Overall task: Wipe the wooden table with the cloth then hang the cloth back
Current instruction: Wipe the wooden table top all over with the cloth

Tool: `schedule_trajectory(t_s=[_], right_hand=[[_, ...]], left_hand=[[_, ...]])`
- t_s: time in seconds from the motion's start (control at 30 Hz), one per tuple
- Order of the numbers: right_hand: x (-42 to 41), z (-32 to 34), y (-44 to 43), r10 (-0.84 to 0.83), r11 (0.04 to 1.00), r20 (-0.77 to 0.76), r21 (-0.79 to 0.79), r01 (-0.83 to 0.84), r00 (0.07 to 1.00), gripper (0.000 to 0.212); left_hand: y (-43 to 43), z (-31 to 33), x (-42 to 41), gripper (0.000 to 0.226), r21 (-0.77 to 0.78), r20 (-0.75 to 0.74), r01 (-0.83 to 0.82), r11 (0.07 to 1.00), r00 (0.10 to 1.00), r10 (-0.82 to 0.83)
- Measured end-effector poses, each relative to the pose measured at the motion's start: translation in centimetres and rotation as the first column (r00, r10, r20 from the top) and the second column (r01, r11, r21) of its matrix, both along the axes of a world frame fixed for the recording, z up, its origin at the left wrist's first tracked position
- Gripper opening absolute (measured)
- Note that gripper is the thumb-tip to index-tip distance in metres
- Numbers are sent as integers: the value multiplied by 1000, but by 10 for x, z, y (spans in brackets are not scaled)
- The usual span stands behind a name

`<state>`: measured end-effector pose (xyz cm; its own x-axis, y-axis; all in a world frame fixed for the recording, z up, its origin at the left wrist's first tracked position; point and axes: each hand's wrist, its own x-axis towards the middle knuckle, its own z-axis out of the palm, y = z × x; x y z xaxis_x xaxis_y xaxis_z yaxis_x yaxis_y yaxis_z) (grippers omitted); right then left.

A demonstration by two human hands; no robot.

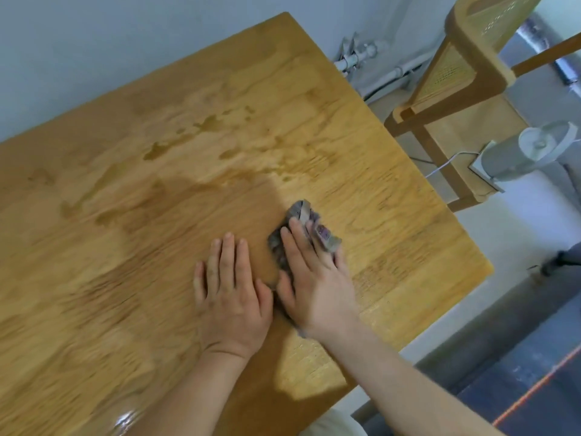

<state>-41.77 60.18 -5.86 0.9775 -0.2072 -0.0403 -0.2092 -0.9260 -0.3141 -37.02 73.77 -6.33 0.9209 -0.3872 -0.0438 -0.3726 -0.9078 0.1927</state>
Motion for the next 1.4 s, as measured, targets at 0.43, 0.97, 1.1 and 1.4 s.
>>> schedule_trajectory(t_s=[0.43, 0.97, 1.1, 1.4], right_hand=[[85, -9, -36, -163, 986, 49, -31, 165, 985, 61], [92, -8, -8, -284, 957, -1, -69, 283, 959, 65], [69, -7, 57, 13, 996, -24, -92, -15, 1000, 61], [45, -7, 152, 501, 861, -71, -55, -505, 862, 60]], left_hand=[[-1, -1, 1, 61, 10, -12, -9, 1000, 1000, 9], [3, 2, 5, 54, -116, -70, -4, 993, 998, -4], [56, 8, 20, 36, -153, -106, -42, 987, 994, 26], [206, 15, 115, 44, -19, -81, -395, 918, 916, 392]])
